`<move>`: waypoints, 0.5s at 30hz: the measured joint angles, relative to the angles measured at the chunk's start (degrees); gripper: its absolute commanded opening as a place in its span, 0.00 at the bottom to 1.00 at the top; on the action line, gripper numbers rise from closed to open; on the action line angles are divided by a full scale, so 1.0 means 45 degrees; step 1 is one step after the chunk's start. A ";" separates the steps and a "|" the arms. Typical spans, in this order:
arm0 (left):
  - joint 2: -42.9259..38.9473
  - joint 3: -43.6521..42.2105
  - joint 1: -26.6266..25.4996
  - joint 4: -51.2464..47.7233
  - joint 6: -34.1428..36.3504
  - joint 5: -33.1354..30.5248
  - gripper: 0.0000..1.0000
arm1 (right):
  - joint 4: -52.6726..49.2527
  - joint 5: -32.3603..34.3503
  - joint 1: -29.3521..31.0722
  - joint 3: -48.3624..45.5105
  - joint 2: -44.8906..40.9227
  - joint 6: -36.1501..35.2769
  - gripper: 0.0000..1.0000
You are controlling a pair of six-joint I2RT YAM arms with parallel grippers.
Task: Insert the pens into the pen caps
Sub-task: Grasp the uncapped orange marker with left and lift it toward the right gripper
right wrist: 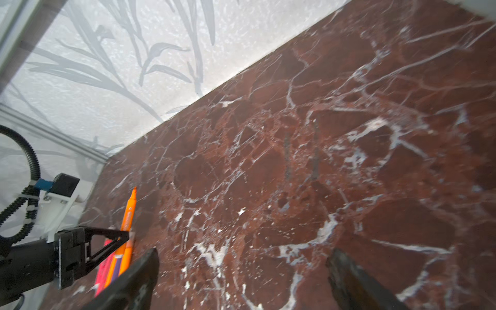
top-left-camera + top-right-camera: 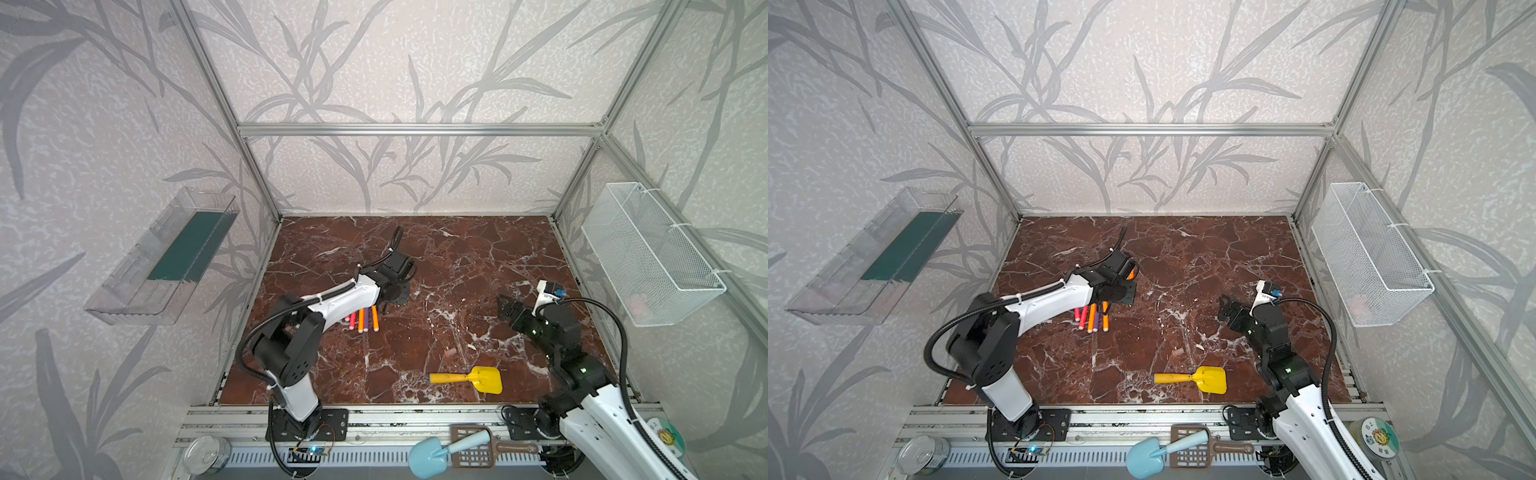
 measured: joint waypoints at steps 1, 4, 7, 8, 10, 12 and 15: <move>-0.0437 -0.0204 -0.0287 0.0282 0.0005 -0.0010 0.01 | 0.0243 -0.0121 0.0423 -0.0107 0.0068 0.0243 0.96; -0.1559 -0.0981 -0.0991 0.1117 0.0044 0.0053 0.00 | 0.1112 -0.0034 0.2234 -0.0180 0.0588 0.0835 0.96; -0.2297 -0.1802 -0.1234 0.1836 0.0044 0.0219 0.00 | 0.2429 0.0301 0.4104 -0.0131 0.1540 0.1209 0.96; -0.2453 -0.2050 -0.1243 0.2113 0.0044 0.0311 0.00 | 0.2856 0.0321 0.4507 -0.0097 0.1928 0.1336 0.96; -0.2628 -0.2424 -0.1292 0.2545 0.0039 0.0534 0.00 | 0.3555 0.0345 0.4877 0.0063 0.2773 0.1598 0.95; -0.2744 -0.2725 -0.1365 0.2968 0.0044 0.0821 0.00 | 0.4143 0.0345 0.4940 0.0253 0.3502 0.1851 0.92; -0.2880 -0.2973 -0.1666 0.3536 0.0063 0.1161 0.00 | 0.4809 0.0306 0.4959 0.0733 0.4459 0.2186 0.90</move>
